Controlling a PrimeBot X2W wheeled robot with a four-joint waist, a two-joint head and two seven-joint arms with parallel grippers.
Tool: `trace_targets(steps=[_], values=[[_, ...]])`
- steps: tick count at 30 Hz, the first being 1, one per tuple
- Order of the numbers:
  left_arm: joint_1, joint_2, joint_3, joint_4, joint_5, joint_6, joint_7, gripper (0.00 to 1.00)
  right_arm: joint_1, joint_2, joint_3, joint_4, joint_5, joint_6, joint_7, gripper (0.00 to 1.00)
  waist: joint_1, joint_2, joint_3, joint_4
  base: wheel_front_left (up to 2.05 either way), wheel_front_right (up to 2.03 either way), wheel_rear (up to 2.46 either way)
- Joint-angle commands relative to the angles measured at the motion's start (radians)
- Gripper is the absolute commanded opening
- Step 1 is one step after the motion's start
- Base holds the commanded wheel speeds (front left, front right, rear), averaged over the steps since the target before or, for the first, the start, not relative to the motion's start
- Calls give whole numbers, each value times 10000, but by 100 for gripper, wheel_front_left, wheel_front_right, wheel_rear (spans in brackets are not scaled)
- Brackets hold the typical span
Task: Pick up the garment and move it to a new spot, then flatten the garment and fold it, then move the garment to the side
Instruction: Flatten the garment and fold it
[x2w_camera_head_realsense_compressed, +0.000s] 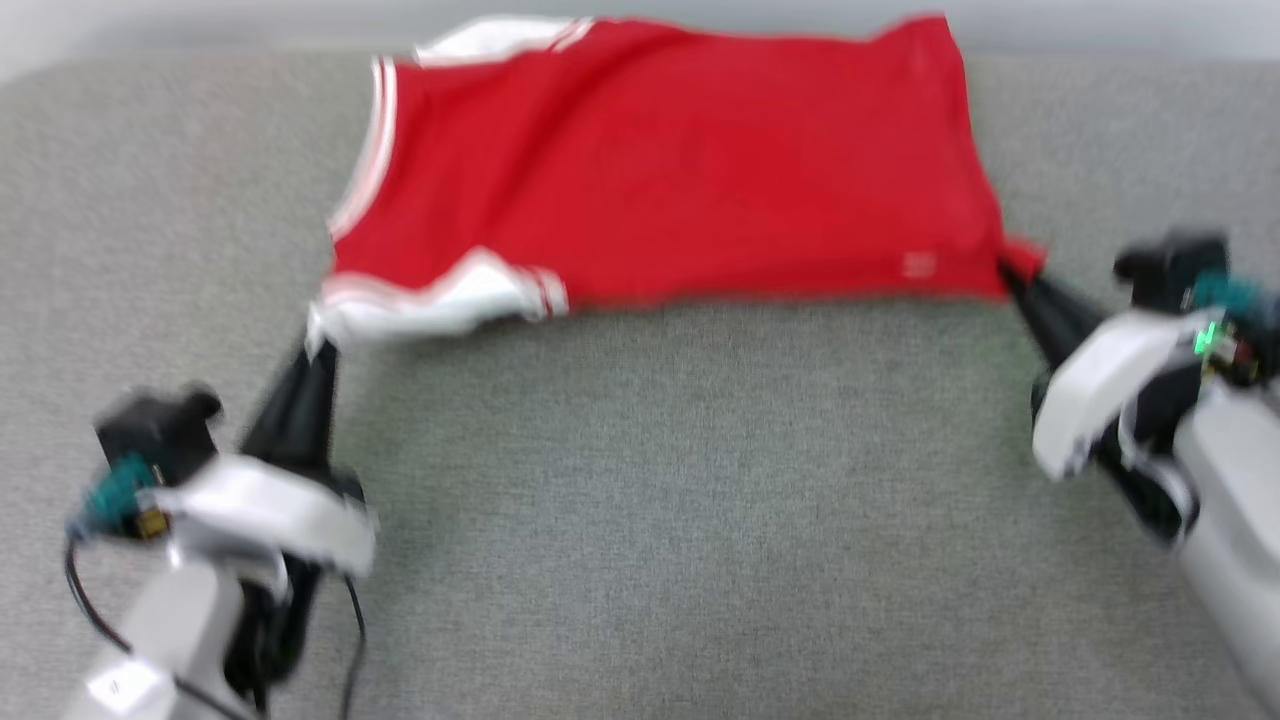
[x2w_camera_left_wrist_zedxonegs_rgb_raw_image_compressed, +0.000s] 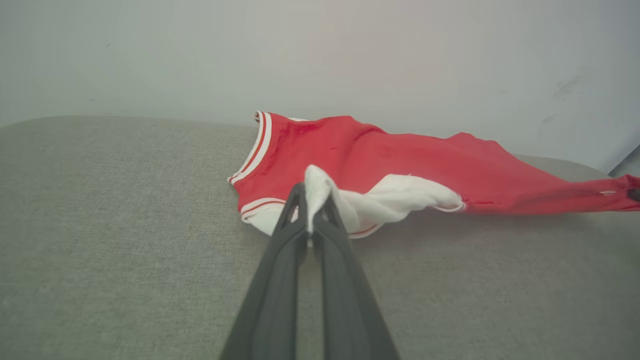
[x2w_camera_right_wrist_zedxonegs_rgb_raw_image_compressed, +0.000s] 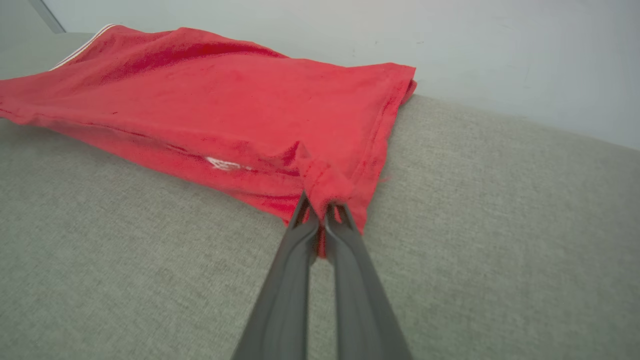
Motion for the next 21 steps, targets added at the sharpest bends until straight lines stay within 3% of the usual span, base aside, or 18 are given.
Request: trace_targets(steps=[1,21], values=[[474,-17,-28,-111,-100,106,-6,0,465,-107,72,-116,104,-15,-3,0,3,0,-477,54,0,0,0],[5497,-94,-327,-1392,-1203,1131,562,0,5229,-924,-93,-1558,1011,-15,368,0,3,0,-2620,51,0,0,0]])
